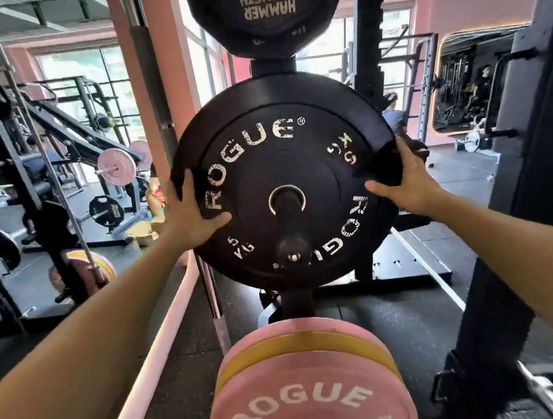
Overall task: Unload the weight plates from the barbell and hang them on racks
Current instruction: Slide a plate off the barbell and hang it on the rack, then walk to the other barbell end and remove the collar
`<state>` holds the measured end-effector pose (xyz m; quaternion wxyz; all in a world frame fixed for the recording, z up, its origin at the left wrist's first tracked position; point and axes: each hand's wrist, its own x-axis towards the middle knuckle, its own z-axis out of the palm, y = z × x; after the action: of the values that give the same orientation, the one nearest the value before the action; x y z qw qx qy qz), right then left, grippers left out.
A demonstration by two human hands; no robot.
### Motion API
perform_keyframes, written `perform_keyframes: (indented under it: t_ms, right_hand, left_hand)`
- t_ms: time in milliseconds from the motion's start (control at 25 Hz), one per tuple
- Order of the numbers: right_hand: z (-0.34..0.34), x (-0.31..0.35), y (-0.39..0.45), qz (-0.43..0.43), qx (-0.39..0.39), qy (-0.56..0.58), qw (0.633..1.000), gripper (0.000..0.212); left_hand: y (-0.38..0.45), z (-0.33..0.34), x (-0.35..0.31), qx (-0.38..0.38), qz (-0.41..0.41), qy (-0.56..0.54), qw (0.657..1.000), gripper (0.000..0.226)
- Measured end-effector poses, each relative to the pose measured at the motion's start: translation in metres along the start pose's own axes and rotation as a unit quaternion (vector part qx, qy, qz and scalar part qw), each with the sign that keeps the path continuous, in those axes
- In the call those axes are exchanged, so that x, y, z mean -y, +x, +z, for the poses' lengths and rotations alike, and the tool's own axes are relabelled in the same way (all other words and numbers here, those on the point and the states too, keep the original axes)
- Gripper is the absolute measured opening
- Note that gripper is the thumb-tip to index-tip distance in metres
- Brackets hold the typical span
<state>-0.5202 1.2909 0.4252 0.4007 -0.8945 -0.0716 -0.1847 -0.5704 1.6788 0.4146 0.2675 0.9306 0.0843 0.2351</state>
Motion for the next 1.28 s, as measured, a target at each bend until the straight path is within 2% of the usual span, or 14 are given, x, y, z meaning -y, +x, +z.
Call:
perform_keyframes:
  t_ms: [120, 200, 360, 400, 480, 640, 720, 880, 1080, 1280]
  right_hand:
    - [-0.001, -0.018, -0.069, 0.031, 0.045, -0.077, 0.996, 0.080]
    - [-0.003, -0.030, -0.122, 0.083, 0.107, -0.123, 0.983, 0.075]
    - [-0.001, -0.057, -0.240, 0.184, 0.151, -0.148, 0.960, 0.098]
    - [0.002, -0.065, -0.271, 0.210, 0.154, -0.147, 0.954, 0.097]
    - [0.010, -0.084, -0.331, 0.255, 0.162, -0.148, 0.942, 0.091]
    - [0.021, -0.119, -0.479, 0.370, 0.206, -0.155, 0.893, 0.094]
    - [0.018, -0.133, -0.552, 0.431, 0.227, -0.149, 0.861, 0.089]
    - [0.001, -0.150, -0.678, 0.528, 0.214, -0.134, 0.811, 0.089]
    - [-0.006, -0.162, -0.838, 0.640, 0.184, -0.053, 0.744, 0.086]
    - [-0.020, -0.173, -0.968, 0.719, 0.141, 0.014, 0.680, 0.062]
  left_hand:
    - [-0.049, 0.018, 0.009, 0.102, -0.002, 0.009, 0.995, 0.097]
    - [-0.093, 0.031, 0.014, 0.159, 0.005, -0.010, 0.987, 0.084]
    - [-0.190, 0.062, 0.040, 0.260, 0.034, -0.021, 0.965, 0.041]
    - [-0.217, 0.071, 0.046, 0.288, 0.045, -0.038, 0.956, 0.034]
    - [-0.264, 0.094, 0.058, 0.349, 0.048, -0.064, 0.934, 0.042]
    - [-0.372, 0.150, 0.076, 0.515, 0.018, -0.017, 0.857, 0.057]
    - [-0.429, 0.173, 0.075, 0.573, 0.067, 0.033, 0.816, 0.070]
    - [-0.530, 0.200, 0.053, 0.683, 0.084, 0.081, 0.721, 0.066]
    - [-0.649, 0.234, 0.026, 0.754, 0.149, 0.164, 0.619, 0.089]
    - [-0.750, 0.254, -0.021, 0.794, 0.184, 0.226, 0.533, 0.083]
